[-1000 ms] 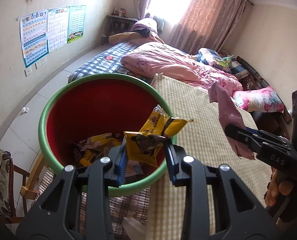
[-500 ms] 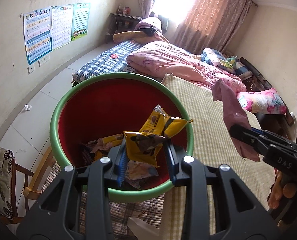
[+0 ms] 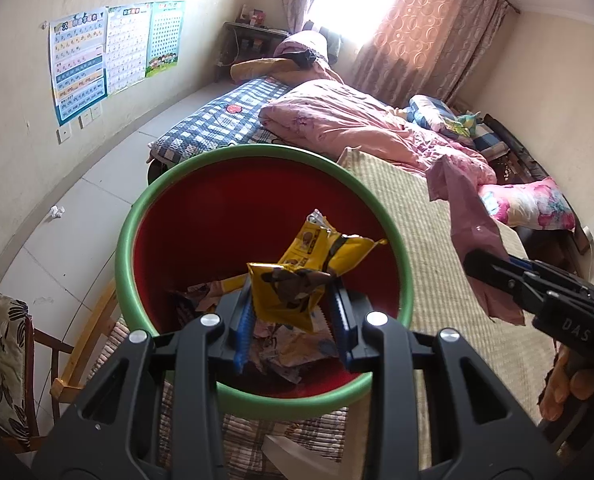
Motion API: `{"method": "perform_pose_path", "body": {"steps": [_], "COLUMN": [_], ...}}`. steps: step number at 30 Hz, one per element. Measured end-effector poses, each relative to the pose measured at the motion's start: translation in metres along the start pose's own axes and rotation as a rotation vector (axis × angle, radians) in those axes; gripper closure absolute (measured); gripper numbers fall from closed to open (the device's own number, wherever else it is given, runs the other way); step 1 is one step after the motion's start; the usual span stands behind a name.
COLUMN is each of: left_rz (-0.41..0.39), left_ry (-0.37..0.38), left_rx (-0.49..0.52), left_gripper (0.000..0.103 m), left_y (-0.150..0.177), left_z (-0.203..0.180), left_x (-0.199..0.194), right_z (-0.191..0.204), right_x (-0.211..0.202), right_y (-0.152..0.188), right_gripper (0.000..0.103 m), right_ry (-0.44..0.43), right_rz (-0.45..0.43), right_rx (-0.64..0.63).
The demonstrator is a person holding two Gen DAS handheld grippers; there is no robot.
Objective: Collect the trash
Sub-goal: 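Carry the pink foil bag and yellow wrapper over the bucket with both tools, then open the left tool to drop the yellow wrapper into the bucket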
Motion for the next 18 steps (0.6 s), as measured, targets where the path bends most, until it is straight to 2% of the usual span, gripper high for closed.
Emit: {"method": "perform_pose_path", "body": {"steps": [18], "left_rz": [0.038], "left_ry": [-0.026], "left_rx": [-0.012], "left_gripper": [0.072], "left_y": [0.000], "left_z": [0.013], "left_x": [0.018], "right_z": [0.013], "right_x": [0.028], "right_y": [-0.007], "right_gripper": [0.074], "right_ry": [-0.025], "right_rz": [0.032], "right_rx": [-0.012]}}
Point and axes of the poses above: each gripper's, at about its wrist camera, not at the fingertips, and x roughly the way its jaws point, z to its left, y to its underside, the point moved 1 cm from there along x, roughly the way its jaws point, and after that the axes turned 12 degrees about -z, right-handed, at the moved point
